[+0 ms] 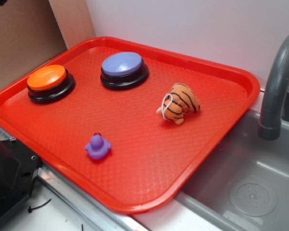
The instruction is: Push the purple button.
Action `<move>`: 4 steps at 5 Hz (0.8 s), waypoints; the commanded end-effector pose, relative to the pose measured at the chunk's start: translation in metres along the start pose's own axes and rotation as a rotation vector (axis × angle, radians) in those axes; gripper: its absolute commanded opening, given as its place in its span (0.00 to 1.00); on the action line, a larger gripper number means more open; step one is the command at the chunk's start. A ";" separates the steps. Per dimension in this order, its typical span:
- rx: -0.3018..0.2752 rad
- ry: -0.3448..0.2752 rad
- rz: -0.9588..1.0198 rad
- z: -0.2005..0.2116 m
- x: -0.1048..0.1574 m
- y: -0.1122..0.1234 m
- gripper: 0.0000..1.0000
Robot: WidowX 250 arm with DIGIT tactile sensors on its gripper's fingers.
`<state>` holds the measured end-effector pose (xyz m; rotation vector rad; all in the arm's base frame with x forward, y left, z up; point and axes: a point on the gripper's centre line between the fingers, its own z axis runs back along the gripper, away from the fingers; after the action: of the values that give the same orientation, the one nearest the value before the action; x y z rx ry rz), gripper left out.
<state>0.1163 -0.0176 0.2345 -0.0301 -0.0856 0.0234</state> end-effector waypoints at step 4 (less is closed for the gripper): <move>0.002 -0.057 0.063 -0.122 0.147 0.074 1.00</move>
<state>0.2609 0.0535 0.1033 -0.0439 -0.0734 0.0912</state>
